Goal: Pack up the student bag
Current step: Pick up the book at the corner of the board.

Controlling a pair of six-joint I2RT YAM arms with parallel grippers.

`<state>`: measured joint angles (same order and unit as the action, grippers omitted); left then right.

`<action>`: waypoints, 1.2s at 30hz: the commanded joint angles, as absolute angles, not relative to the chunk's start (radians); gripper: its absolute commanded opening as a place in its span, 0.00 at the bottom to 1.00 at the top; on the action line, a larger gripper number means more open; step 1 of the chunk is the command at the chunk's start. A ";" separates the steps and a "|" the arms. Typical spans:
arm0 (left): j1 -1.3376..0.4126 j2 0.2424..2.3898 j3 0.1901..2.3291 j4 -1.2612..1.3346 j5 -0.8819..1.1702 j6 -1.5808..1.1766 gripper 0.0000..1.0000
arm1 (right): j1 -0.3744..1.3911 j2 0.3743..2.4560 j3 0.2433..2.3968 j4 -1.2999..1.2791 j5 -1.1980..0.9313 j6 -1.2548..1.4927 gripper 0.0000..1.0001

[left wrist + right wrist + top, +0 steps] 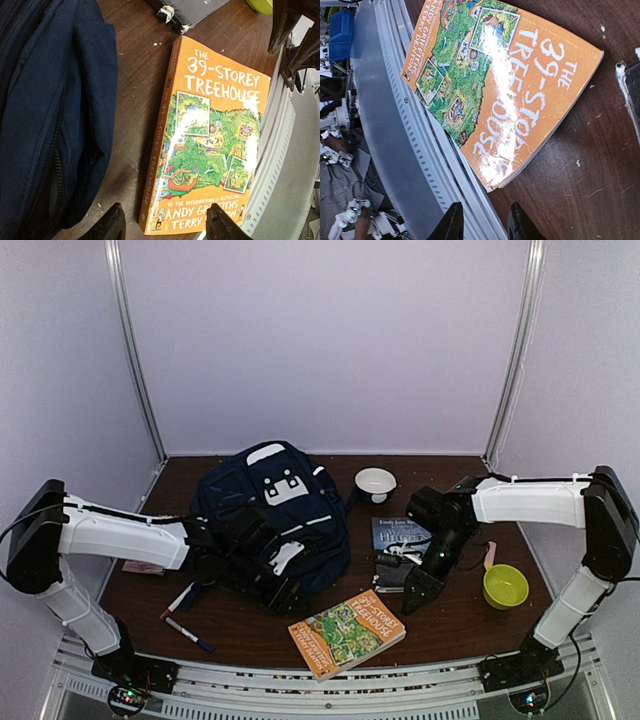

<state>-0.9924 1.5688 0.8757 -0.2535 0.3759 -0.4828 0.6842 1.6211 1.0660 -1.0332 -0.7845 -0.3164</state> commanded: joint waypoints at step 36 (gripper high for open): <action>-1.046 1.657 0.962 -0.248 0.335 -0.471 0.50 | 0.645 1.816 1.019 -1.024 -0.986 -0.215 0.23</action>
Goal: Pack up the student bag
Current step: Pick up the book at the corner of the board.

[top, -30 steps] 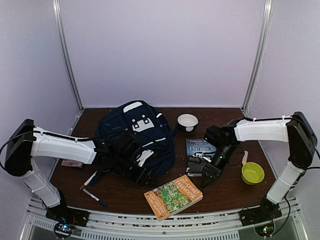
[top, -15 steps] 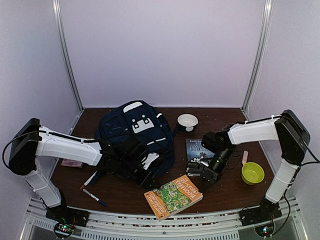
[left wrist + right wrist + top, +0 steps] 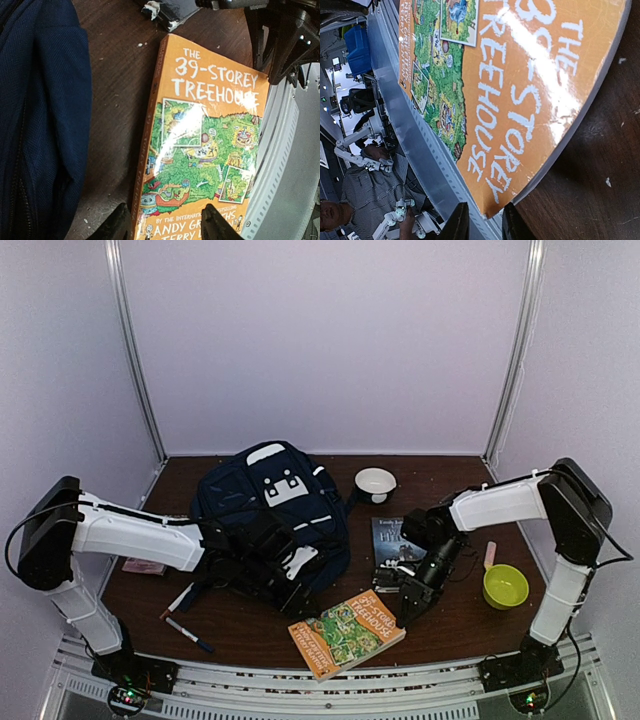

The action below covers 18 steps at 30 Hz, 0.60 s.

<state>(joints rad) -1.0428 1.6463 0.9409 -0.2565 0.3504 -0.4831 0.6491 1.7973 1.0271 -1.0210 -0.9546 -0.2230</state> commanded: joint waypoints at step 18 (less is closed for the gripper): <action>-1.046 1.660 0.966 -0.262 0.324 -0.475 0.50 | 0.653 1.847 1.031 -0.999 -1.055 -0.179 0.21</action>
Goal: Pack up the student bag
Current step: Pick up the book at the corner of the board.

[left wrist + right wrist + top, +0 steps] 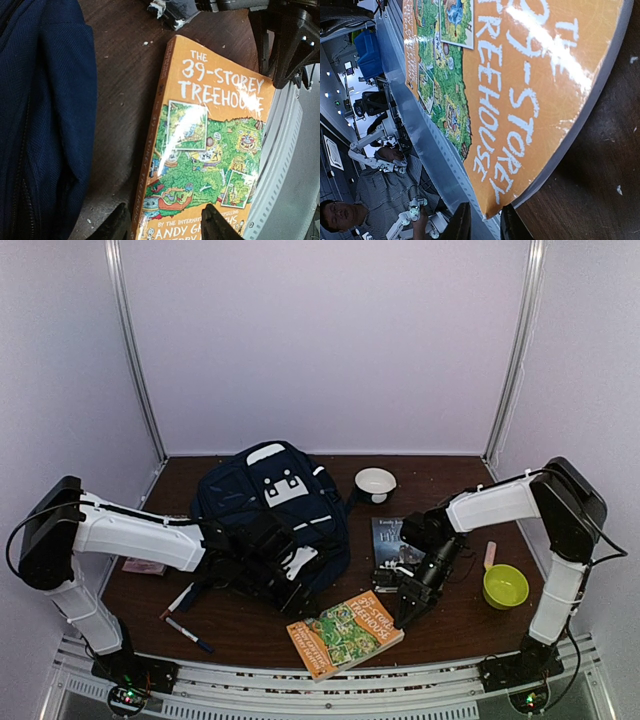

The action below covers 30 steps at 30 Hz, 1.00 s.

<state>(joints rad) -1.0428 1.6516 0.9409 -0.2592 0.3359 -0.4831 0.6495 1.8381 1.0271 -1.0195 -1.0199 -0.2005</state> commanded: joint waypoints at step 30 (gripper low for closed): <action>-1.047 1.657 0.990 -0.314 0.289 -0.457 0.50 | 0.638 1.845 1.076 -0.986 -0.990 -0.172 0.00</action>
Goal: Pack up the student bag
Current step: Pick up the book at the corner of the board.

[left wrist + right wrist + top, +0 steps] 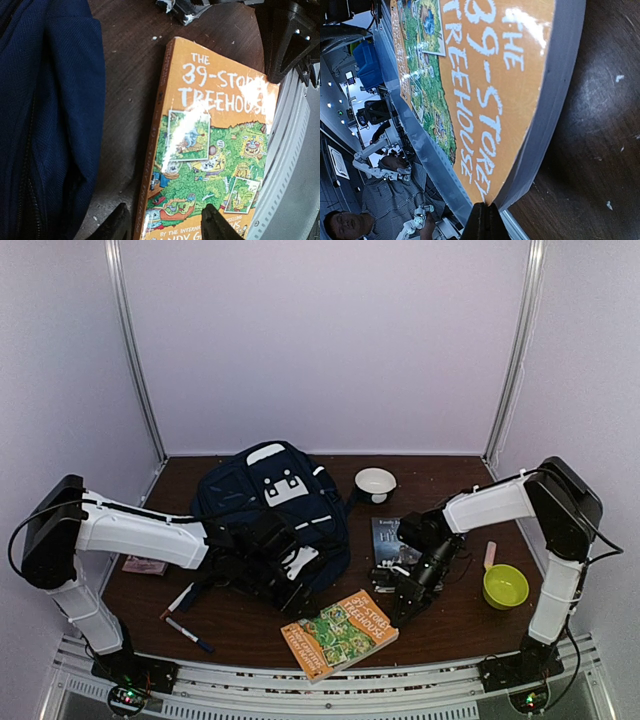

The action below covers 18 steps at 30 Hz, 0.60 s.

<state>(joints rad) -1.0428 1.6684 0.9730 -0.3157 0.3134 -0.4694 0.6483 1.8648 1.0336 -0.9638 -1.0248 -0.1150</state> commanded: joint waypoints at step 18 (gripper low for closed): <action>-1.043 1.643 0.987 -0.307 0.275 -0.442 0.53 | 0.551 1.794 1.133 -1.014 -0.953 -0.183 0.21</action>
